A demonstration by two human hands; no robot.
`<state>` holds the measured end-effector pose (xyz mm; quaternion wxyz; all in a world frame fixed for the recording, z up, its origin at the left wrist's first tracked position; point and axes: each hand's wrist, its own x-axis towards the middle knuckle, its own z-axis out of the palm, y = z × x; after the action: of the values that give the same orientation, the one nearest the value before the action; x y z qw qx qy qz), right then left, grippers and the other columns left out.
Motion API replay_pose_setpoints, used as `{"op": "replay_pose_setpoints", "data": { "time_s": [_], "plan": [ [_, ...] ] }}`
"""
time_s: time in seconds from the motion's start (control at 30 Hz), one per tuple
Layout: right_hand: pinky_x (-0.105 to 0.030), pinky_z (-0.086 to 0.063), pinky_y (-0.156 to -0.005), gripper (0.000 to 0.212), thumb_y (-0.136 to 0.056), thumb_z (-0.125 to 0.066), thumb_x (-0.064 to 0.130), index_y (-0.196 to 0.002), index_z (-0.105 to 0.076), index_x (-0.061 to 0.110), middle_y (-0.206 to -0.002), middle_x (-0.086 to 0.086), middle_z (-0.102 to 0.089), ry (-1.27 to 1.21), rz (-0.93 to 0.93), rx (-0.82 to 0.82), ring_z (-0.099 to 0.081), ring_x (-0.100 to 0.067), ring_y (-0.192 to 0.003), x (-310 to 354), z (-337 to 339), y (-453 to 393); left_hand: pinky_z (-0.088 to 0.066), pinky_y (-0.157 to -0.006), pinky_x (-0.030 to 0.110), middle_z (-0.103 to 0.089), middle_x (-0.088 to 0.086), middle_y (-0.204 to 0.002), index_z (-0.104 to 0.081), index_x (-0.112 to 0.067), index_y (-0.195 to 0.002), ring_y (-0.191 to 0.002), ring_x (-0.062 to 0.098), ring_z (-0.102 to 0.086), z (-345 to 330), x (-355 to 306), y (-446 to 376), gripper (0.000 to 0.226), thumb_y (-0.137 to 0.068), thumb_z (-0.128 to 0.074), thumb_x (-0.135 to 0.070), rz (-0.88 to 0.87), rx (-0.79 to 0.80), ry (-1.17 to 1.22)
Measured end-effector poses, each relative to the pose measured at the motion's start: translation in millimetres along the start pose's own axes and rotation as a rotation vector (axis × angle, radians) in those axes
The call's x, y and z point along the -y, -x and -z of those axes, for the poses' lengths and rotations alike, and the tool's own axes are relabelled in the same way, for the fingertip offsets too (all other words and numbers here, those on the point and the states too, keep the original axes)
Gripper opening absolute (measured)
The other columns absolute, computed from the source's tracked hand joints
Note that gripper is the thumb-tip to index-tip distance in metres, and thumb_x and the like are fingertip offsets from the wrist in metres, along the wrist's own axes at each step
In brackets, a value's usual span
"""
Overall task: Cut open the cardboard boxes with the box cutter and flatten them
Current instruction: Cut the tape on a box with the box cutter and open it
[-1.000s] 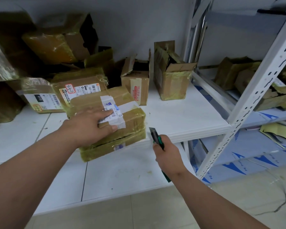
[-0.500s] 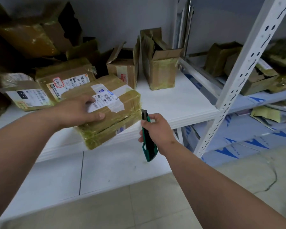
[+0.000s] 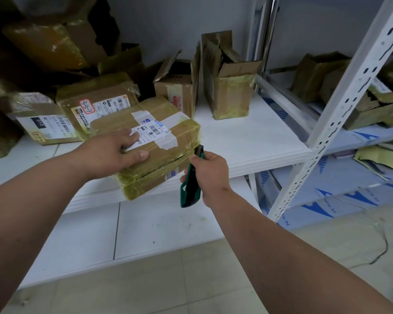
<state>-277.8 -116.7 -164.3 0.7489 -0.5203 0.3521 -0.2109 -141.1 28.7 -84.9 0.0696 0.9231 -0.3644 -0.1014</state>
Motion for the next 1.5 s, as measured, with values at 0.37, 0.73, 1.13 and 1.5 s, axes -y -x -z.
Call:
{"op": "replay_pose_setpoints", "data": {
  "time_s": [0.37,0.73,1.13,1.5],
  "plan": [
    [-0.025,-0.049,-0.041,0.007,-0.098,-0.051,0.005,-0.092,-0.053,0.003,-0.077,-0.017,-0.054,-0.007,-0.011,0.002,-0.058,-0.021,-0.038,-6.3,-13.0,15.3,-0.023,-0.114,0.033,-0.018,-0.008,-0.162,-0.029,-0.029,-0.153,-0.147,0.02,-0.023,-2.5,0.0,-1.5,0.07,-0.092,-0.043,-0.061,-0.025,0.007,-0.055],
    [-0.024,-0.048,-0.043,0.006,-0.097,-0.054,0.004,-0.093,-0.059,0.003,-0.061,-0.011,-0.055,0.071,-0.069,0.095,-0.055,-0.024,-0.04,-5.6,-14.9,34.6,-0.024,-0.116,0.038,-0.017,-0.011,-0.162,-0.028,-0.03,-0.153,-0.148,0.018,-0.021,-4.7,5.1,-0.8,0.072,-0.091,-0.042,-0.065,-0.021,0.004,-0.05],
    [-0.03,-0.051,-0.049,0.008,-0.093,-0.052,0.001,-0.096,-0.058,0.002,-0.068,-0.016,-0.056,0.216,-0.09,0.059,-0.056,-0.024,-0.037,4.7,-14.9,16.7,-0.032,-0.101,0.021,-0.031,-0.02,-0.154,-0.04,-0.032,-0.145,-0.128,0.008,-0.044,10.6,35.6,11.8,0.083,-0.074,-0.084,-0.031,-0.076,0.176,0.351],
    [-0.028,-0.049,-0.044,0.01,-0.09,-0.049,-0.005,-0.085,-0.052,0.003,-0.068,-0.019,-0.056,0.255,-0.089,0.067,-0.055,-0.026,-0.037,14.4,-16.0,9.2,-0.023,-0.105,0.018,-0.014,-0.018,-0.16,-0.029,-0.045,-0.147,-0.143,0.008,-0.028,9.9,38.6,7.0,0.08,-0.081,-0.075,-0.039,-0.218,0.151,0.023]
  ]
}}
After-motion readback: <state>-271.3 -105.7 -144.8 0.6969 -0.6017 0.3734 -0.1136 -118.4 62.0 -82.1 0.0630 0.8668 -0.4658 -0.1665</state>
